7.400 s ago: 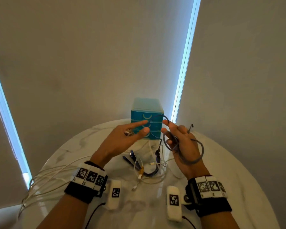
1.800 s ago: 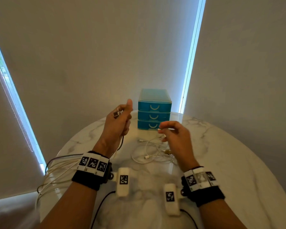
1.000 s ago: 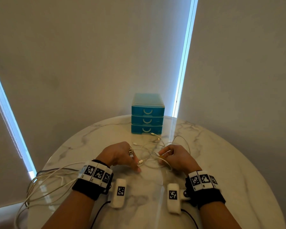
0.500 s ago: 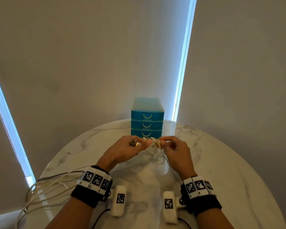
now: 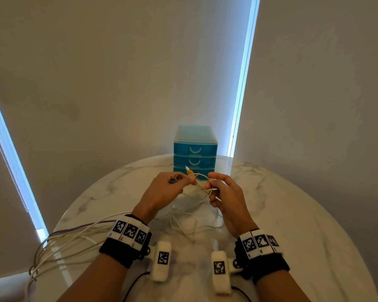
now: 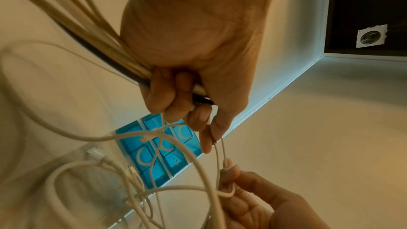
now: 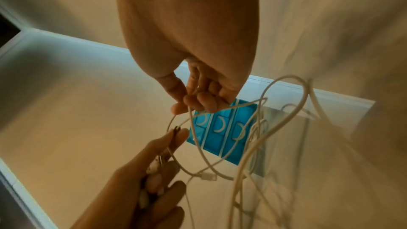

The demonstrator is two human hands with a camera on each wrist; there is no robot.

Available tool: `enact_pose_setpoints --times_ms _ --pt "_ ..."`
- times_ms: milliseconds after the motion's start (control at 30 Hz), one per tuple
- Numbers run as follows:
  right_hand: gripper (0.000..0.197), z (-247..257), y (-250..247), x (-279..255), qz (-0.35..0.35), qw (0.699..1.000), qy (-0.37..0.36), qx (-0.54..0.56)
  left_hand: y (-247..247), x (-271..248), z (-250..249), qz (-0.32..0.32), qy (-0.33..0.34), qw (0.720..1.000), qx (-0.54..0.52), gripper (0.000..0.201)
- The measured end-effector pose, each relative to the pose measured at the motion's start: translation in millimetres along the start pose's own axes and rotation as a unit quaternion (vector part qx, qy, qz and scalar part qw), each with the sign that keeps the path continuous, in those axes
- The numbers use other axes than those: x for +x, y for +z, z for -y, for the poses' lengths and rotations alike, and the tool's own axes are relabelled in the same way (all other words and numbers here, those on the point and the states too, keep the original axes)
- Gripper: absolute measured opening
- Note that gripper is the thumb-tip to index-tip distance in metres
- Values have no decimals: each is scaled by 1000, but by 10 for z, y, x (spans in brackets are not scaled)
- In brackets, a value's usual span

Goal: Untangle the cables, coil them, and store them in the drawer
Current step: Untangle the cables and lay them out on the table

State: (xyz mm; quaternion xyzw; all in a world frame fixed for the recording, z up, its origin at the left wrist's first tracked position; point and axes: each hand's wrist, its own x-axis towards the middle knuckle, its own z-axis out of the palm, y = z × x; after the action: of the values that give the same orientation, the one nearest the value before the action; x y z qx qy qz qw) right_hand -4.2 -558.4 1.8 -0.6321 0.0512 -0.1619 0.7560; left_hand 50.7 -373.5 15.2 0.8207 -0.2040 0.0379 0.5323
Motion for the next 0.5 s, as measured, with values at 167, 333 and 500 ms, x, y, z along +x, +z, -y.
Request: enact_pose_setpoints --times_ms 167,333,500 --pt "21 53 10 -31 19 999 -28 -6 12 -15 -22 -35 9 999 -4 24" --pt "38 158 18 -118 91 988 -30 -123 -41 -34 -42 30 32 999 17 27" --pt "41 84 -3 -117 149 967 -12 -207 -30 -55 -43 34 48 996 61 26"
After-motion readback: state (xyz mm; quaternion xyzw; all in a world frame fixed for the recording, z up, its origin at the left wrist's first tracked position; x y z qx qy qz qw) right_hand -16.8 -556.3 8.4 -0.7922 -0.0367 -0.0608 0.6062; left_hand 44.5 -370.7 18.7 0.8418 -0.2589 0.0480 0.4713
